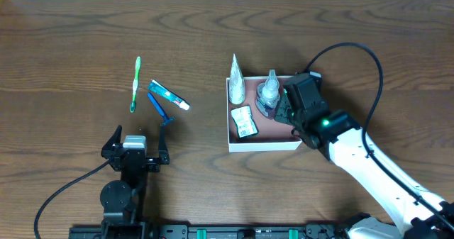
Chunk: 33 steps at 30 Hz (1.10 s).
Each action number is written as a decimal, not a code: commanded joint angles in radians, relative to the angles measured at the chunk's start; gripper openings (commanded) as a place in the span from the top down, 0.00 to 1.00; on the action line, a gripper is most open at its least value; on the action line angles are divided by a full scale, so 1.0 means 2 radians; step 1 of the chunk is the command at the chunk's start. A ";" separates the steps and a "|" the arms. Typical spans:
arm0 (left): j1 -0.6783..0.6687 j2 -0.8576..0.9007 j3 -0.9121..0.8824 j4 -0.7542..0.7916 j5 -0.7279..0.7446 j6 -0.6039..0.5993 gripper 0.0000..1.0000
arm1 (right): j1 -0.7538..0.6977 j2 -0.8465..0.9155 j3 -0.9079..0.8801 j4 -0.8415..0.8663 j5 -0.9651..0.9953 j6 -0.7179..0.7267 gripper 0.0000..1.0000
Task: Pack container
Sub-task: 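Lower the soap bottle into the box and open the right gripper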
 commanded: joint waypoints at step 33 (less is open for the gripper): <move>0.002 -0.002 -0.008 -0.019 0.002 -0.003 0.02 | -0.005 0.058 -0.052 0.169 0.015 -0.047 0.68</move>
